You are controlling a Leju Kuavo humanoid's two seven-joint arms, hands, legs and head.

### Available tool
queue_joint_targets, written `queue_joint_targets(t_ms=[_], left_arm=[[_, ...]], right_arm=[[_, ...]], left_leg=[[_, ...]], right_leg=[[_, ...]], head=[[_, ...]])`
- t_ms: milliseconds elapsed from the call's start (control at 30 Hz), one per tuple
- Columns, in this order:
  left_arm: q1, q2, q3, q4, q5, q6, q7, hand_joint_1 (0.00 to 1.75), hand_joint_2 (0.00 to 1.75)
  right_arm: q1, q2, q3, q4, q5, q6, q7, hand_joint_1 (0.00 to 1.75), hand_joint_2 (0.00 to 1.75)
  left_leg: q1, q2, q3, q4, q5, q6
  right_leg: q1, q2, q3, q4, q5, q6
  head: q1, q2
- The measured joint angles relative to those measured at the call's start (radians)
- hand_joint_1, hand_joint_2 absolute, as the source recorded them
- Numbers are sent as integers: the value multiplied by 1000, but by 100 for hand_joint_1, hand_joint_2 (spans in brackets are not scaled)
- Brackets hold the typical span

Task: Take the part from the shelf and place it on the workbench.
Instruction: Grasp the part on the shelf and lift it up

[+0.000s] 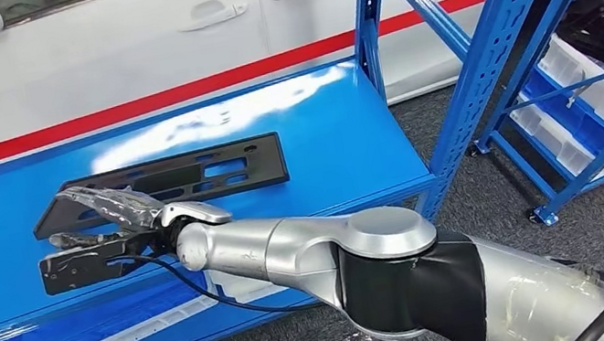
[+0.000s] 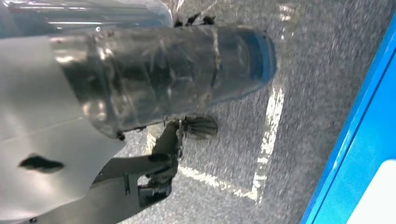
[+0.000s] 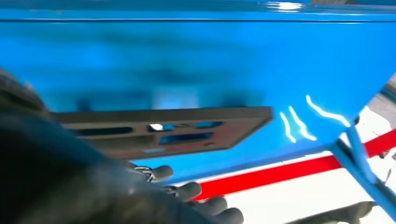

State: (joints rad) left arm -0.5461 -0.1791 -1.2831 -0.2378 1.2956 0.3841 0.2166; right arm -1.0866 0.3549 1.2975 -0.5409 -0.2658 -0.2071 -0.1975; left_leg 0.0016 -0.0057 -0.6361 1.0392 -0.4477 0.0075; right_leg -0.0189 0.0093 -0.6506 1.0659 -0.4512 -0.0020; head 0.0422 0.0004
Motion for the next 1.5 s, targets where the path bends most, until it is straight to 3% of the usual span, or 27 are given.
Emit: queue_joint_targets(t_ms=[67, 100, 167, 233, 267, 300, 333, 400, 500, 567, 633, 733, 800, 833, 900, 933, 967, 1000, 1067, 1133, 1167, 1267, 1300, 1367, 1433, 1500], left_arm=[[-1, 0, 0, 1, 1, -2, 2, 0, 0], [-2, 0, 0, 1, 1, -4, 2, 0, 0], [-3, 0, 0, 2, 1, -8, 3, 0, 0], [-2, 1, 0, 2, 1, -11, 5, 0, 0], [-2, 1, 0, 3, 1, -13, 6, 0, 0], [-2, 1, -1, 4, 1, -13, 6, 0, 0], [-3, 1, -1, 4, 1, -14, 6, 0, 0], [-5, 2, -1, 4, 0, -14, 5, 0, 0], [-8, 3, -1, 5, -2, -14, 3, 0, 0], [-8, 3, -1, 6, -2, -14, 3, 0, 0], [-8, 3, -1, 6, -2, -12, 3, 0, 0], [-7, 3, -1, 6, -2, -11, 4, 0, 0], [-5, 3, -1, 6, -2, -11, 5, 0, 0], [-4, 3, -1, 6, -2, -10, 6, 0, 0], [-3, 2, -1, 6, -2, -5, 9, 0, 0], [-5, 1, -2, 6, -2, -2, 11, 0, 0], [-7, 1, -3, 7, -2, 1, 12, 0, 0], [-8, 0, -4, 7, -2, 2, 12, 0, 0], [-9, 0, -5, 7, -2, 2, 10, 0, 0], [-9, 0, -7, 8, -2, 2, 5, 0, 0], [-11, 0, -11, 8, -3, 3, 4, 0, 0], [-11, 1, -28, 10, -6, 3, 5, 0, 0], [-10, 1, -32, 11, -6, 1, 6, 0, 0], [-9, 2, -37, 12, -6, -6, 9, 0, 0], [-12, 3, -40, 13, -5, -10, 11, 0, 0], [-17, 4, -44, 14, -3, -11, 13, 0, 0]], right_arm=[[0, 0, 2, 2, 0, 1, 0, 0, 0], [-1, 1, 2, 2, 0, 2, 0, 0, 0], [-1, 2, 3, 3, 0, 2, 0, 0, 0], [2, 2, 5, 5, 0, 2, 0, 0, 0], [3, 2, 5, 6, 0, 2, 0, 0, 0], [3, 2, 6, 7, 0, 1, 0, 0, 0], [3, 2, 6, 7, 0, 1, -1, 0, 0], [1, 2, 6, 8, -1, 0, -1, 0, 0], [2, 2, 6, 10, -2, 0, -2, 0, 0], [2, 1, 6, 12, -2, 0, -3, 0, 0], [2, 0, 6, 13, -2, 0, -4, 0, 0], [6, -2, 6, 17, -2, 0, -3, 0, 0], [10, -5, 6, 20, -2, 0, -3, 0, 0], [11, -6, 6, 22, -2, 0, -3, 0, 44], [10, -6, 6, 24, -1, 0, -3, 0, 131], [8, -6, 6, 25, -1, 0, -3, 0, 175], [7, -6, 6, 25, 0, 0, -3, 0, 175], [6, -6, 6, 26, 0, -1, -2, 0, 175], [6, -6, 6, 29, 2, -2, 2, 0, 175], [5, -6, 6, 31, 3, -4, 6, 0, 175], [3, -6, 6, 32, 7, -8, 9, 0, 175], [2, -6, 12, 37, 34, -32, 26, 0, 175], [3, -7, 15, 39, 49, -42, 35, 0, 175], [5, -7, 24, 43, 90, -64, 59, 0, 175], [2, -6, 38, 44, 163, -83, 92, 0, 175], [0, -6, 58, 46, 269, -90, 134, 0, 175]], left_leg=[[2, 1, -12, 25, -17, -8], [4, 1, -29, 63, -37, -12], [6, 2, -89, 183, -83, -19], [7, 2, -137, 261, -92, -18], [6, 1, -138, 249, -70, -15], [5, 1, -121, 202, -34, -9], [3, 1, -95, 137, 4, -3], [-9, 1, -45, 33, 43, 11], [-20, 1, -14, -26, 36, 27], [-15, 1, 7, -51, 33, 31], [-10, 1, 25, -63, 33, 35], [-11, 0, 33, -61, 23, 41], [-9, -1, 37, -55, 14, 41], [-7, -2, 41, -49, 6, 38], [-2, -3, 50, -33, -16, 31], [-1, -3, 52, -22, -26, 26], [-1, -3, 49, -15, -34, 20], [-2, -3, 45, -6, -41, 14], [-2, -4, 45, -2, -53, 1], [1, -2, 42, 19, -71, -10], [3, -1, 22, 59, -86, -14], [6, 1, -85, 224, -129, -21], [6, 0, -111, 241, -121, -19], [2, 0, -114, 177, -51, -9], [-8, 0, -76, 52, 28, 7], [-17, -3, -47, -16, 51, 18]], right_leg=[[-2, 1, 3, -4, 1, -11], [-4, 1, 6, -5, 1, -15], [-1, 1, 12, -6, -3, -22], [3, 2, 17, -6, -7, -27], [4, 3, 21, -6, -10, -28], [5, 4, 26, -6, -14, -28], [6, 5, 31, -7, -18, -28], [3, 7, 40, -15, -21, -22], [3, 6, 47, -31, -15, -7], [6, 2, 44, -15, -25, -3], [8, 1, 1, 69, -63, -1], [9, 1, -102, 235, -117, 6], [7, 1, -135, 257, -103, 12], [5, 0, -131, 223, -70, 15], [-1, -1, -91, 101, 17, 22], [-1, -1, -74, 40, 38, 20], [0, -1, -64, 10, 50, 14], [3, 0, -63, 1, 43, 6], [4, 0, -57, 2, 44, -13], [2, 1, -42, -6, 40, -22], [0, 2, -33, -11, 38, -25], [4, 3, -19, -13, 28, -31], [6, 4, -16, -12, 24, -32], [9, 7, -6, -10, 15, -34], [8, 9, 4, -13, 8, -33], [6, 10, 9, -20, 7, -27]], head=[[0, 0], [0, 0], [0, 0], [0, 0], [0, 0], [0, 0], [0, 0], [0, 0], [-1, 0], [0, 0], [0, 0], [1, 0], [1, 0], [1, 0], [1, 0], [1, 0], [1, 0], [1, 0], [1, 0], [0, 0], [0, 0], [0, 0], [-1, 0], [-1, 0], [0, 0], [0, 0]])
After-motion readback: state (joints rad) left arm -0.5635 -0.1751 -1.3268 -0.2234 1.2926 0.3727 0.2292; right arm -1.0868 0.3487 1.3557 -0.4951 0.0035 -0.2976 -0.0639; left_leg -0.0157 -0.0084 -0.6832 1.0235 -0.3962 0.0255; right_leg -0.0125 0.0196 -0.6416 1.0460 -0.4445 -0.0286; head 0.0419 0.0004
